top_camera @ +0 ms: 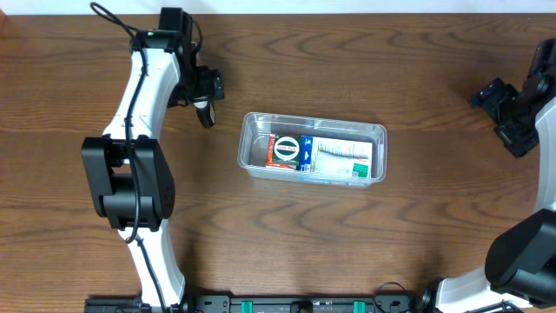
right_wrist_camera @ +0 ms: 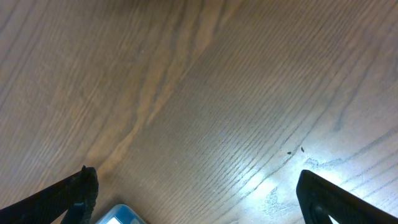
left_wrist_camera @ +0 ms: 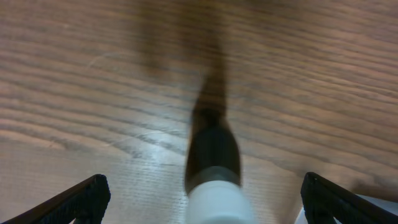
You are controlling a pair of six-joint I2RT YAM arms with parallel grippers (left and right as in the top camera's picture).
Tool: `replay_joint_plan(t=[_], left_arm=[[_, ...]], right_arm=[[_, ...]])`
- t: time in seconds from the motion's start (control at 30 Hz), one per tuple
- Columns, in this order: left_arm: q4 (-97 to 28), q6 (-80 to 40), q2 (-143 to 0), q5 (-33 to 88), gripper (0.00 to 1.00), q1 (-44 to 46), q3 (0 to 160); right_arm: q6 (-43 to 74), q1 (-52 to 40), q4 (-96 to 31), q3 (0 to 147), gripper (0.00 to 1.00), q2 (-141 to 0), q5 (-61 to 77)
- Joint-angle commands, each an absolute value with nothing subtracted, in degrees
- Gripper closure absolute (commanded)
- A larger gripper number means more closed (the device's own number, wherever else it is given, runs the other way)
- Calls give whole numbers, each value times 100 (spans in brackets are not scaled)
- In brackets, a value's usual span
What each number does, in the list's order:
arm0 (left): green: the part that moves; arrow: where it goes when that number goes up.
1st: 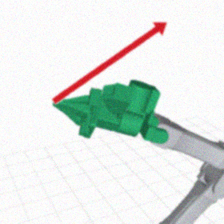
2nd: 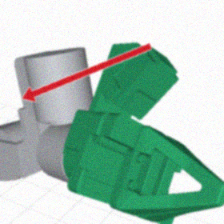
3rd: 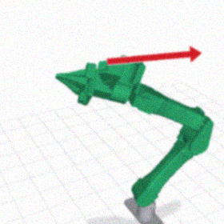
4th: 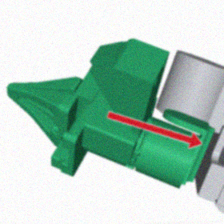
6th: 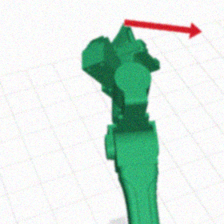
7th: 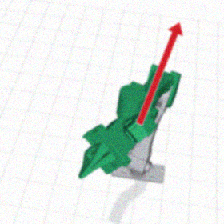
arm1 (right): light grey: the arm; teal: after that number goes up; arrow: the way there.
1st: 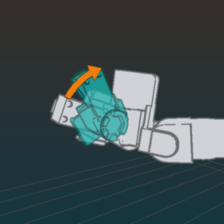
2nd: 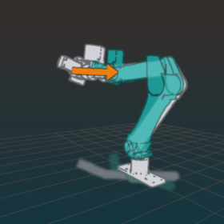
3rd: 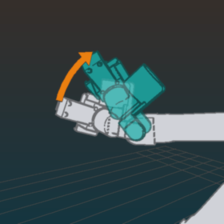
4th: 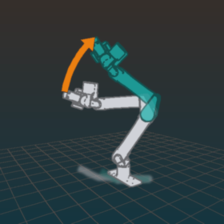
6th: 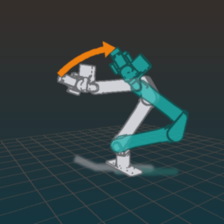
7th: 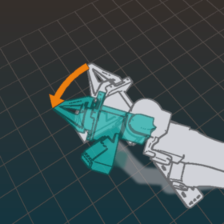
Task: Pack container
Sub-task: 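Grasp the dark bottle with white cap using the left gripper, then carry the bottle right toward the container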
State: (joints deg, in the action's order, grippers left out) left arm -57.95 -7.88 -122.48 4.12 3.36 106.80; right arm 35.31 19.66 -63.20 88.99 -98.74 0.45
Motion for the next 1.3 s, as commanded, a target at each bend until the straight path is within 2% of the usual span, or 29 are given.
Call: replay_joint_plan(t=[0.0,0.2,0.27,0.3,0.5,0.63,1.03,1.27], left_arm=[[-5798,-711,-12296,410,3,443,10742],[-5815,-714,-12392,401,22,556,10704],[-5843,-716,-12409,392,35,554,10704],[-5885,-718,-12409,373,37,550,10704],[-6064,-762,-12409,342,39,548,10704],[-6106,-805,-12409,338,47,548,10704],[-6099,-825,-12409,233,88,548,10707],[-6167,-823,-12245,235,90,550,10724]], right_arm=[[3463,1986,-6322,8943,1,-9872,25],[3463,1986,-6324,8943,1,-9872,25],[3463,1986,-6324,8943,1,-9872,25],[3463,1986,-6322,8943,1,-9872,25],[3463,1986,-6324,8943,1,-9872,23],[3463,1986,-6324,8943,1,-9872,25],[3465,1986,-6322,8943,1,-9872,25],[3463,1986,-6324,8943,1,-9872,25]])
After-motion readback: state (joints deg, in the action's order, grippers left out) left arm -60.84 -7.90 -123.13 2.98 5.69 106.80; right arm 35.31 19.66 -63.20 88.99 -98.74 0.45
